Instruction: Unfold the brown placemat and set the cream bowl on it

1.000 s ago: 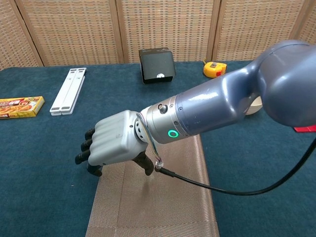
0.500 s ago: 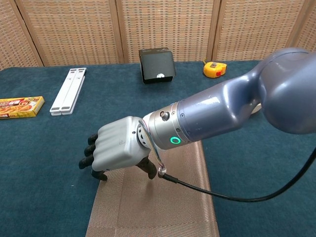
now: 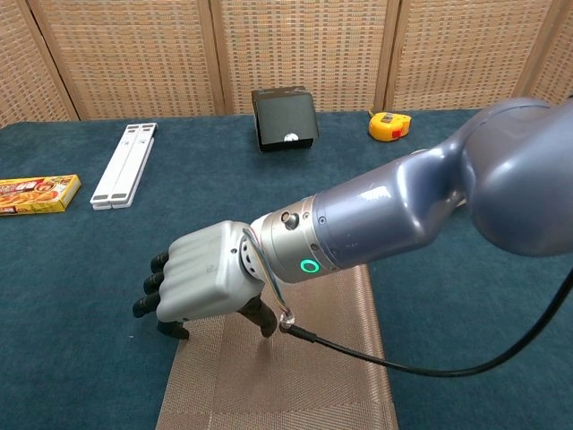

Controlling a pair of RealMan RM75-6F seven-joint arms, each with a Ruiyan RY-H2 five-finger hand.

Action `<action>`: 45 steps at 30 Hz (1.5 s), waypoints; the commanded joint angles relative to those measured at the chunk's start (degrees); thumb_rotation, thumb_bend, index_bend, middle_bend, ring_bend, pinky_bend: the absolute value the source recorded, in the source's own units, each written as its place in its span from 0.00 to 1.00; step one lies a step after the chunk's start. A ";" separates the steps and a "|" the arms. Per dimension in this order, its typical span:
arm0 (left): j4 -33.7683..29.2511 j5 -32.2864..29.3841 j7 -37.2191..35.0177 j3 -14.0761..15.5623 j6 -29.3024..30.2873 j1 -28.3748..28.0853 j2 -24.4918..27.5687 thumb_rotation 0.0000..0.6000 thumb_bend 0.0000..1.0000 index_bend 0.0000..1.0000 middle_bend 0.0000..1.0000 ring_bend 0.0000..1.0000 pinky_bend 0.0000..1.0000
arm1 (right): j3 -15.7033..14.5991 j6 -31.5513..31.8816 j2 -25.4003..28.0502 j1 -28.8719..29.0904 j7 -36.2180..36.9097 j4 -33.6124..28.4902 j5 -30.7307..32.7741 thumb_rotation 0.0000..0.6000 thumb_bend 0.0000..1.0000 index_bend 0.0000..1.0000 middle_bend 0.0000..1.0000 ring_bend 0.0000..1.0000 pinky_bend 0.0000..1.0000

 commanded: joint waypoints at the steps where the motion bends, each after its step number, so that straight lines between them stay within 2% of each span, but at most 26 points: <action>1: -0.03 0.01 -0.02 0.02 -0.02 -0.01 0.00 1.00 0.00 0.00 0.00 0.00 0.00 | -0.09 0.24 0.00 0.18 0.10 -0.21 0.30 1.00 0.17 0.32 0.00 0.00 0.00; 36: 0.24 -0.61 -0.19 0.00 -0.68 -0.35 0.05 1.00 0.00 0.00 0.00 0.00 0.00 | -1.14 1.23 -2.64 3.24 -0.95 0.29 4.38 1.00 0.22 0.33 0.00 0.00 0.00; 41: 0.30 -0.53 -0.47 0.01 -0.69 -0.34 0.15 1.00 0.00 0.00 0.00 0.00 0.00 | -1.61 1.55 -2.67 3.41 -1.58 0.30 4.89 1.00 0.28 0.36 0.00 0.00 0.00; 45: 0.22 -0.37 -0.57 0.07 -0.64 -0.33 0.20 1.00 0.00 0.00 0.00 0.00 0.00 | -1.89 1.98 -2.35 3.45 -1.84 -0.34 4.92 1.00 0.40 0.42 0.00 0.00 0.00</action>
